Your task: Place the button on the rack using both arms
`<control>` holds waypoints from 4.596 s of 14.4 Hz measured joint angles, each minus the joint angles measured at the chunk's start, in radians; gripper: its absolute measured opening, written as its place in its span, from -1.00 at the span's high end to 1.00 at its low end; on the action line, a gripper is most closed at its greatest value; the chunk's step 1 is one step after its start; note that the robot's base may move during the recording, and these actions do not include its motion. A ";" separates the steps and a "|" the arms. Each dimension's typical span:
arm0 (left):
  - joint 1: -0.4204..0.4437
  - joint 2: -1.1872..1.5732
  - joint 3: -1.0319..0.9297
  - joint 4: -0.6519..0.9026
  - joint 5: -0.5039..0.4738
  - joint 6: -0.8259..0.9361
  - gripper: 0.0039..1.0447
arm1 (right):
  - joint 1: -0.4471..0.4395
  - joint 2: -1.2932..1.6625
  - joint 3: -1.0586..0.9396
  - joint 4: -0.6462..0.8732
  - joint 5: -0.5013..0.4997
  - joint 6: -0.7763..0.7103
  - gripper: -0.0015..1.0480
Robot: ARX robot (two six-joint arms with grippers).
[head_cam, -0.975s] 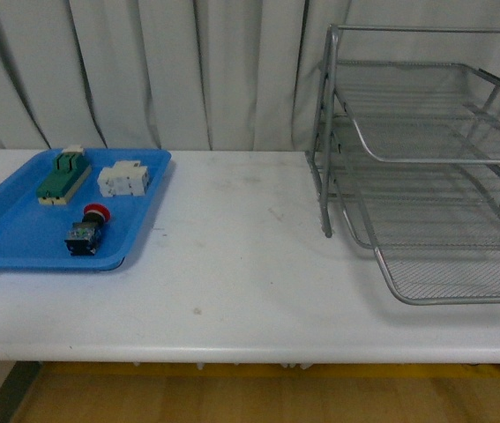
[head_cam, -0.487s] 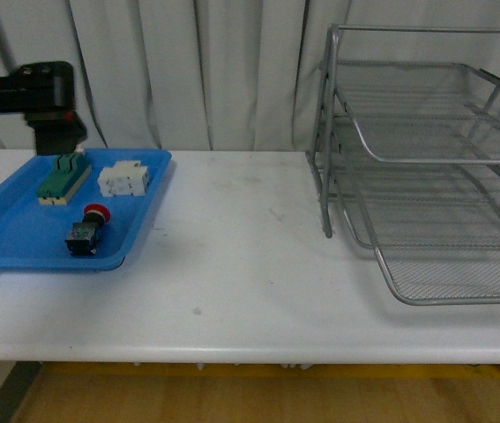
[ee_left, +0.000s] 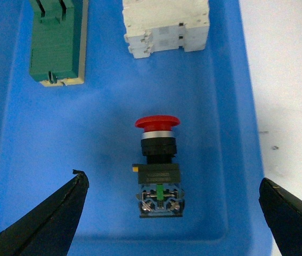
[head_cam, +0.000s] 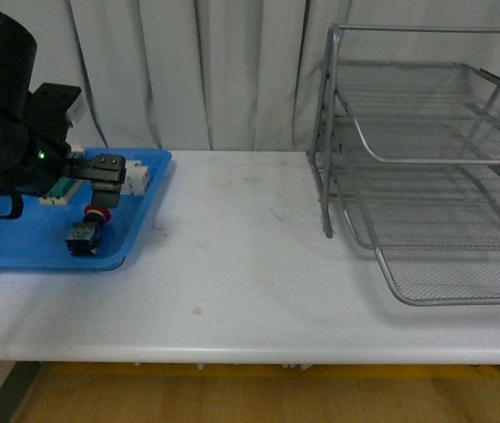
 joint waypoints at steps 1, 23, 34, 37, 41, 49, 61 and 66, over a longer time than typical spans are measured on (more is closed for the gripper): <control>0.021 0.039 0.027 -0.024 0.014 -0.001 -0.88 | 0.000 0.000 0.000 0.000 0.000 0.000 -0.87; 0.041 0.212 0.121 -0.061 0.102 -0.023 0.29 | 0.000 0.000 0.000 0.000 0.000 0.000 -0.87; -0.010 -0.780 -0.612 0.027 0.174 0.033 0.30 | 0.000 0.000 0.000 0.000 0.000 0.000 -0.87; 0.038 -1.003 -0.841 0.009 0.164 0.051 0.30 | 0.000 0.000 0.000 0.000 0.000 -0.001 -0.87; 0.097 -0.995 -0.878 0.032 0.193 0.030 0.30 | 0.000 0.000 0.000 0.000 0.000 -0.002 -0.87; 0.047 -0.953 -0.882 0.080 0.174 0.024 0.30 | 0.000 0.000 0.000 0.000 0.000 -0.002 -0.87; -0.124 -0.713 -0.597 0.087 0.119 -0.060 0.30 | 0.000 0.000 0.000 0.000 0.003 -0.002 -0.87; -0.380 -0.433 -0.327 0.040 0.084 -0.074 0.31 | 0.000 0.000 0.000 0.000 0.003 -0.002 -0.87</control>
